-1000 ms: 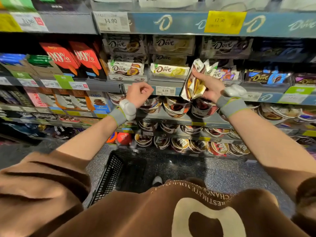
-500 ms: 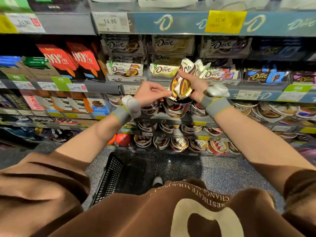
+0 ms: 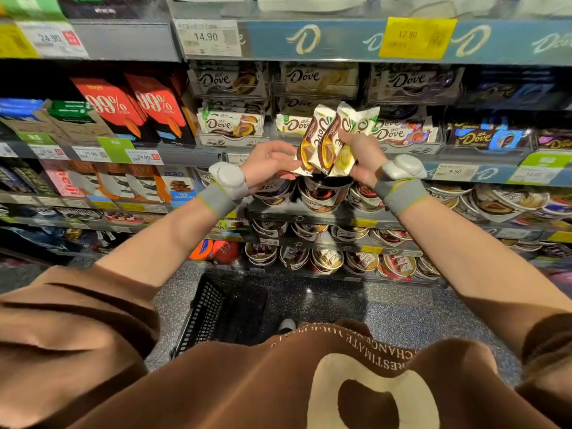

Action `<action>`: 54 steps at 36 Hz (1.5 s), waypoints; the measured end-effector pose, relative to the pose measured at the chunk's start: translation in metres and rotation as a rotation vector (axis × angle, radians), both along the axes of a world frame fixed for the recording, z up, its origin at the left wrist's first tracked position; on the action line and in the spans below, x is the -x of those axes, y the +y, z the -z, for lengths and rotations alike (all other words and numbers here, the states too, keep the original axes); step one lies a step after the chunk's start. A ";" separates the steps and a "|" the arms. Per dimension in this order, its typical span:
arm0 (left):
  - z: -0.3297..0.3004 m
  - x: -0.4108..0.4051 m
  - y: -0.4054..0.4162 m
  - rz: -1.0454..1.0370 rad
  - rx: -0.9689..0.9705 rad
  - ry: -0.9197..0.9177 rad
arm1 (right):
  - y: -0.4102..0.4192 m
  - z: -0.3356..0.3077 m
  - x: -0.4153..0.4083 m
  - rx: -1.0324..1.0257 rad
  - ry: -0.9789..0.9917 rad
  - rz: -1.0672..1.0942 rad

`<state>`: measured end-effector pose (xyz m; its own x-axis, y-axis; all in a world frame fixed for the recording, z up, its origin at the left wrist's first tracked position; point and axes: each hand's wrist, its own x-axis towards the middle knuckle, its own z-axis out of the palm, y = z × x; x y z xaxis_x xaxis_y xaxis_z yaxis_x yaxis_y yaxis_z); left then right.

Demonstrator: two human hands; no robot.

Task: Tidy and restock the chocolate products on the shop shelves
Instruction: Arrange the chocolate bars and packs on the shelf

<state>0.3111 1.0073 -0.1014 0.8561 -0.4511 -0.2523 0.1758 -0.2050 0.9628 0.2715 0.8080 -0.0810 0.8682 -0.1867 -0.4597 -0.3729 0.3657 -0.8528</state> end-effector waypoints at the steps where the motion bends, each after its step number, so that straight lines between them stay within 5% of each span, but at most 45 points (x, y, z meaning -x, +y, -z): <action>1: -0.001 0.000 0.001 0.024 -0.011 0.003 | 0.000 -0.002 0.002 0.012 0.017 -0.029; 9: -0.008 0.000 0.007 0.095 -0.020 0.053 | -0.027 0.052 -0.031 0.110 0.029 -0.136; 13: -0.012 -0.004 0.004 0.059 0.019 0.132 | -0.001 0.002 -0.001 0.111 0.059 -0.208; 21: -0.032 -0.025 -0.004 -0.088 -0.172 0.013 | 0.001 0.004 0.003 0.150 0.051 -0.398; 25: -0.052 -0.032 -0.007 0.066 -0.330 -0.033 | -0.003 0.011 -0.005 0.293 0.060 -0.499; 33: -0.058 -0.043 -0.008 0.290 -0.489 -0.017 | -0.002 0.007 -0.007 0.176 0.037 -0.555; 54: -0.042 -0.055 0.007 -0.046 -0.411 0.063 | -0.006 -0.003 -0.020 -0.204 0.180 -0.537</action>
<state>0.3661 1.0143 -0.0594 0.8501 -0.2637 -0.4558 0.2497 -0.5602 0.7898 0.2918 0.8022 -0.0777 0.7222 0.3639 -0.5883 -0.6825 0.2363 -0.6917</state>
